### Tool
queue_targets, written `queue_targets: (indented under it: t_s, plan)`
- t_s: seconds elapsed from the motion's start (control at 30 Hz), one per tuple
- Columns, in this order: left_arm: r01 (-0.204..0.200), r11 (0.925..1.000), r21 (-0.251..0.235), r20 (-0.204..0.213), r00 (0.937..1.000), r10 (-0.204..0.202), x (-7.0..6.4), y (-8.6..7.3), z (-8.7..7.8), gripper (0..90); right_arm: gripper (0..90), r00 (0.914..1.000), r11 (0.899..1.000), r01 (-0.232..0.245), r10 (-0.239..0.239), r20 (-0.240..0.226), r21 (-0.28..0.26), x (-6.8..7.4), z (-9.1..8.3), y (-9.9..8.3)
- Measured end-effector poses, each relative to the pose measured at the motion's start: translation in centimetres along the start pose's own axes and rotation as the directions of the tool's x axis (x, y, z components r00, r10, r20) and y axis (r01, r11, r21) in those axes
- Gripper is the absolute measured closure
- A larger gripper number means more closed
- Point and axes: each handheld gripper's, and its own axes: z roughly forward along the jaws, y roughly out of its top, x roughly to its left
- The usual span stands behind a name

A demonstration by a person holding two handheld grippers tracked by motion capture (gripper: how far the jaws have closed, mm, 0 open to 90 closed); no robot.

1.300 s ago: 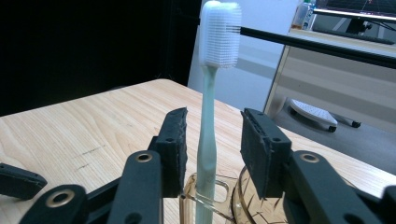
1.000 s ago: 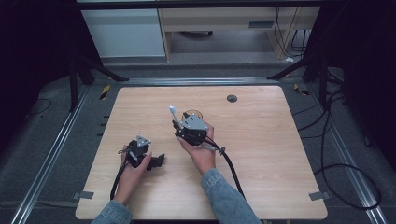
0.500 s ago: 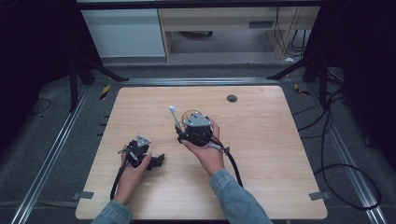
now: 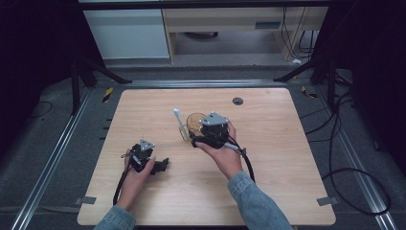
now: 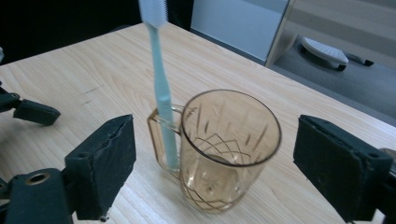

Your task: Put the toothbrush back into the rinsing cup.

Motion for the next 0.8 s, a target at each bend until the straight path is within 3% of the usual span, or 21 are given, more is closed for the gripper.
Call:
queue_targets:
  t_s: [0.3, 0.6, 0.8]
  plan:
    - [-0.001, 1.0, 0.001, 0.0, 1.0, 0.001, 0.0, 0.0, 0.0, 0.0, 8.1, 0.9989, 1.0, -0.023, 0.022, 0.04, 0.017, -3.2, -1.6, -0.8]
    - [0.0, 1.0, 0.0, 0.0, 1.0, 0.0, 0.0, 0.0, 0.0, 0.0, 9.5, 0.9967, 0.995, -0.05, 0.044, 0.067, 0.092, -6.7, -3.4, -2.4]
    - [0.0, 1.0, 0.0, 0.0, 1.0, 0.0, 0.0, 0.0, 0.0, 0.0, 11.1, 0.9928, 0.99, -0.086, 0.075, 0.093, 0.112, -8.6, -4.7, -3.5]
